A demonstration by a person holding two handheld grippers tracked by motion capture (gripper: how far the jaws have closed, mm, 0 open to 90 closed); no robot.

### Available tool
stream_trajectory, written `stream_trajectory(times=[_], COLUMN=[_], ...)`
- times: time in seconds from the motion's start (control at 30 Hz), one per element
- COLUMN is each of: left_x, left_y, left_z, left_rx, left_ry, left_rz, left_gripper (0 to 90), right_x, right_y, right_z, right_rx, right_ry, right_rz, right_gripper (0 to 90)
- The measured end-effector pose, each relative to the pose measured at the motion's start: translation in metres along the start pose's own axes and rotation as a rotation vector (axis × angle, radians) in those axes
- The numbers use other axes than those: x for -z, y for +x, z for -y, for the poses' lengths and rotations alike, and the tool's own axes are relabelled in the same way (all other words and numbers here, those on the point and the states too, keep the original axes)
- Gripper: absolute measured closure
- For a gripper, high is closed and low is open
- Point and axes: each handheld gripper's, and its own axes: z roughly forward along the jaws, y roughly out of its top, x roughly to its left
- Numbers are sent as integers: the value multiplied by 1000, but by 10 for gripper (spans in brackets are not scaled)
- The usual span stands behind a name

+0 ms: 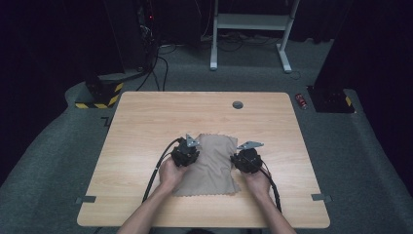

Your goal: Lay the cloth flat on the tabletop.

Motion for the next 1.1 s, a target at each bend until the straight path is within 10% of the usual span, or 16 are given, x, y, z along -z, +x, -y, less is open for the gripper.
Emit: stream_trajectory(times=[0.33,0.6,0.87,1.1], left_x=[4,22,24,39], left_y=[10,60,91,64], left_z=[-7,2,14,20], left_rx=[37,262,371,254], left_ry=[-7,-116,-113,-101], left_rz=[2,-40,-116,-109], left_gripper=[899,900,783,515], right_x=[0,0,0,0], right_y=[1,2,1,2], right_z=[1,1,1,0], right_rx=[28,27,28,33], right_ry=[-6,-8,-9,-3], right_rz=[13,13,6,13], right_gripper=[771,772,763,764])
